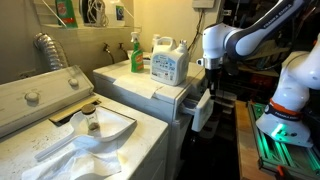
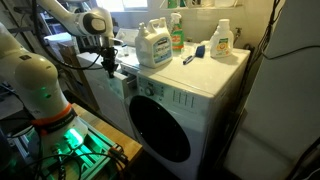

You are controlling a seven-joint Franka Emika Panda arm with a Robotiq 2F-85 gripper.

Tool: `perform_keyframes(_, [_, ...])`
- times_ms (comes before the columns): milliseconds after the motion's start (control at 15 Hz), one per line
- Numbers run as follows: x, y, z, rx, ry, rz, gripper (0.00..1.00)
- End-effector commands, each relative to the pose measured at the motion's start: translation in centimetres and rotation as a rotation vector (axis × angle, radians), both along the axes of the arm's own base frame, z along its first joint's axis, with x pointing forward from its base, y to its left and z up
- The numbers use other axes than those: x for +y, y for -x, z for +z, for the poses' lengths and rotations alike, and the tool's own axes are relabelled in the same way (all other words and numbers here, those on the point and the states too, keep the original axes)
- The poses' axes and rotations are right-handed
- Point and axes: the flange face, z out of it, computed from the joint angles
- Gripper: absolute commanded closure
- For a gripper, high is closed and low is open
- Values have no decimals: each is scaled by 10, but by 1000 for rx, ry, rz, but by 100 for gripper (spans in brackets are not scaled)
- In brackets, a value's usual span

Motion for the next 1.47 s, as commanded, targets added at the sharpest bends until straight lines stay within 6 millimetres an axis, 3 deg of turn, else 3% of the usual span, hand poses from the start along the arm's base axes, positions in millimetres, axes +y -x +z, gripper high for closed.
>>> perform_keyframes(0, [5,-16,-4,-124,48,33,94])
perform_keyframes(667, [3,-49,-24,-408,51,-56,97])
perform_keyframes(867, [5,-43,-28,-430,86,-85,98])
perform_keyframes(1133, [6,-38,-18,-534,110,-125,98])
perform_keyframes(1267, [2,-35,-3,-613,168,-109,98])
perform_keyframes(1400, [2,-27,-9,-634,227,-89,97])
